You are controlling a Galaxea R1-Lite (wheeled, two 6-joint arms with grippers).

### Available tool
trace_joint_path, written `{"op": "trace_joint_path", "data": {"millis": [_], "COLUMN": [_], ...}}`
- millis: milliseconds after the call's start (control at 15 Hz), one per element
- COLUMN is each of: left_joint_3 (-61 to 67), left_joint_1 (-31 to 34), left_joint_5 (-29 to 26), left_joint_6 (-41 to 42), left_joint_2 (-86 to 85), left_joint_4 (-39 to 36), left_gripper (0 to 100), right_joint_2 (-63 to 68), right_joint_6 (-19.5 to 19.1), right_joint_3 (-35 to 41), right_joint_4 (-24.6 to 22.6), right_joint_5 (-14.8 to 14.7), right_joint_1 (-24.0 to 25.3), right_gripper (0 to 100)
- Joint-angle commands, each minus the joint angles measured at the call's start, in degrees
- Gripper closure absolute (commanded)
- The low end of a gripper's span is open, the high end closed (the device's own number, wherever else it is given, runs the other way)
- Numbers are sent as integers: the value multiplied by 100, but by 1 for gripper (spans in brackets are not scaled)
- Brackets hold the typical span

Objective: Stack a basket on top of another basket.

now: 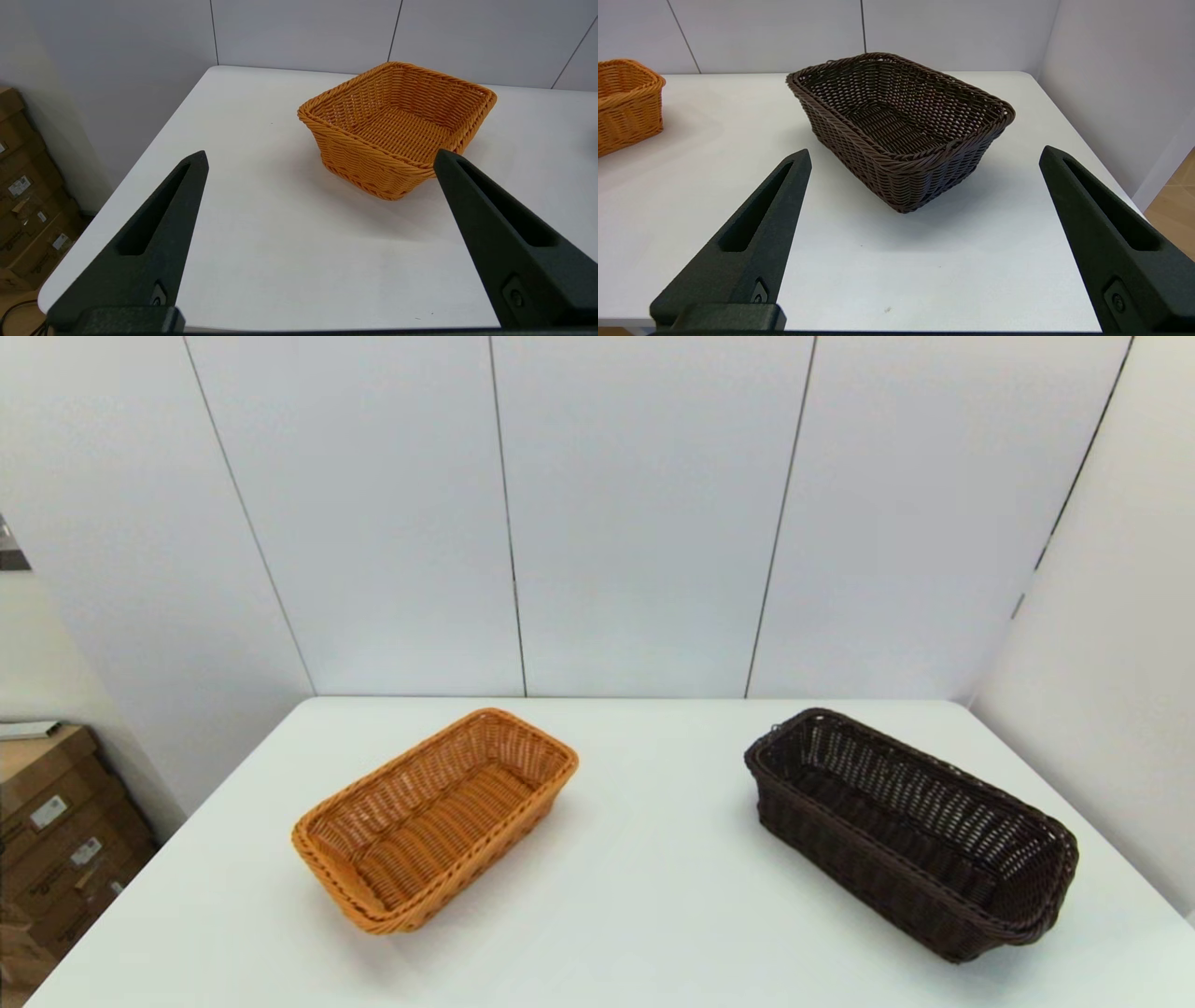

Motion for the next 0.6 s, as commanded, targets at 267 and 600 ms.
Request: {"op": "trace_joint_path", "data": {"millis": [267, 600], "left_joint_3": [-2065, -6346], "left_joint_1": [0, 53], "left_joint_5": [22, 154], "left_joint_6": [-43, -826], "left_joint_2": [1088, 4156], "left_joint_4": [707, 1964], "left_gripper": [0, 0], "right_joint_2": [7, 7], "right_joint_6": [2, 2], "right_joint_3": [0, 0], "right_joint_4": [-2, -2], "right_joint_5": [-3, -3], "right_joint_1": [0, 0], "right_gripper": [0, 0]}}
